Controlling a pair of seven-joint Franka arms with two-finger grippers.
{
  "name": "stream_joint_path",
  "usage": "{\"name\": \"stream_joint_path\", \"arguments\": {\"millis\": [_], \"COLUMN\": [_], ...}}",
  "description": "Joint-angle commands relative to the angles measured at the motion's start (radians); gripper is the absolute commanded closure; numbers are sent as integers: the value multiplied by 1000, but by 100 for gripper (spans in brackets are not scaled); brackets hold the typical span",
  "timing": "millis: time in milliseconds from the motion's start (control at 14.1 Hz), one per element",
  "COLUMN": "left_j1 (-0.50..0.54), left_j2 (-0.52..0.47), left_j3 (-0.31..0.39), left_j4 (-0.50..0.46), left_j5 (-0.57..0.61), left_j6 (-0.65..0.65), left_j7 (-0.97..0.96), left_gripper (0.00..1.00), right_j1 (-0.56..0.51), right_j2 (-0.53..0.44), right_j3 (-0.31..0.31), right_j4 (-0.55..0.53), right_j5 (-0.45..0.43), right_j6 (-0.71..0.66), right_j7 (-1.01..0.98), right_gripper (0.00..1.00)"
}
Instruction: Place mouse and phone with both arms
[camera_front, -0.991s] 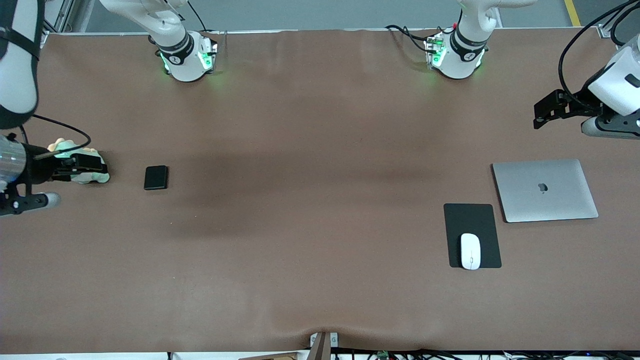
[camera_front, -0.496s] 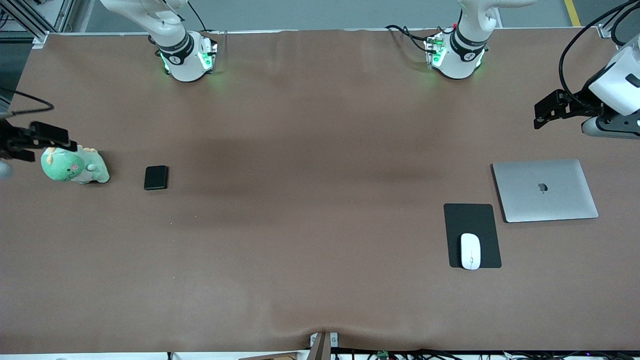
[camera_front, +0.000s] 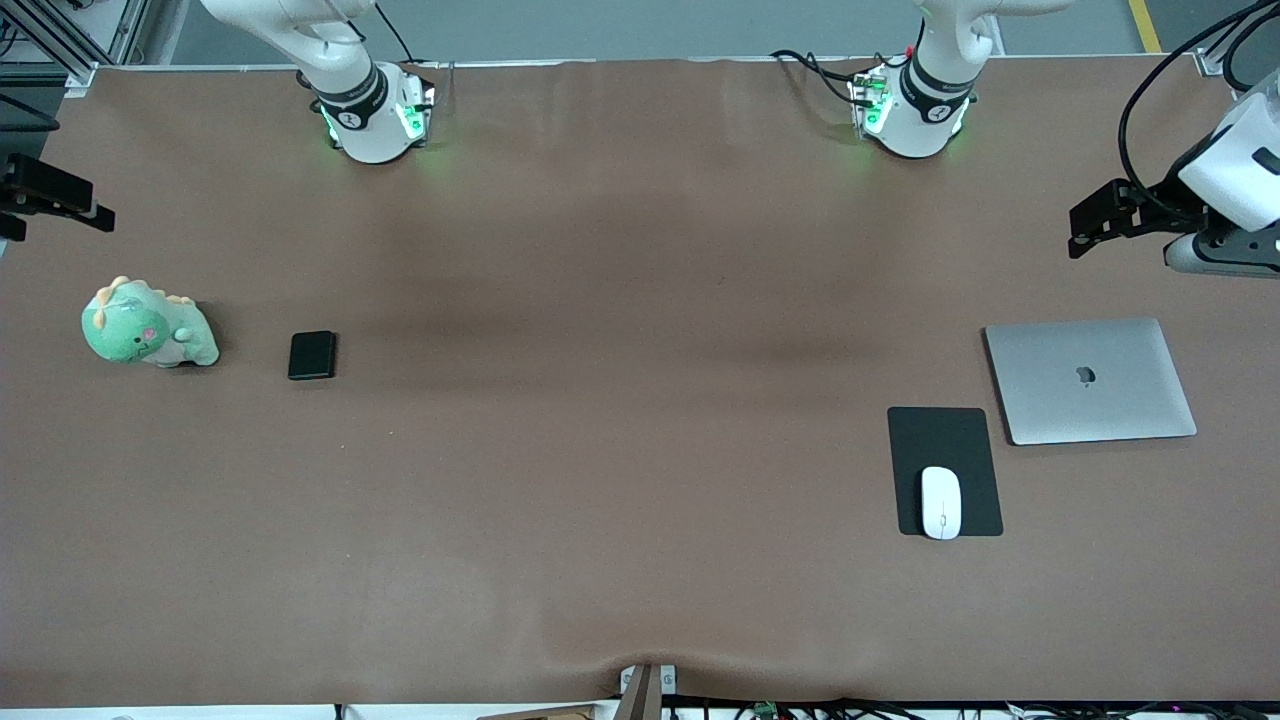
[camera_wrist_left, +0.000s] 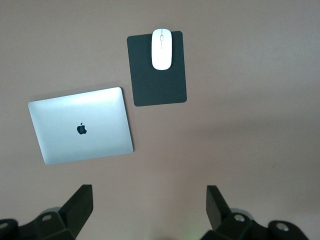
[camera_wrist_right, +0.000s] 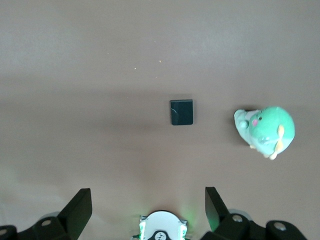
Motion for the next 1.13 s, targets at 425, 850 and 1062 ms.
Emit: {"name": "stream_joint_path", "arguments": {"millis": [425,850,1062], "left_j1": [6,8,8], "left_j2": [-6,-5,-5], "left_j3": [2,4,6], "left_j4": [4,4,3], "left_j5": [-11,-9,-9], "left_j6": [4,4,10], "left_j7": [17,17,17], "left_gripper": [0,0,0], "right_j1": [-47,-44,-47], "right_j2": [-161,-158,-155], "right_j3": [118,116,114], "right_j4": [-206,-213,-213], "right_j5": [-125,-116,-116], "right_j6": [94,93,93], "right_j7": [57,57,57], "right_gripper": [0,0,0]}}
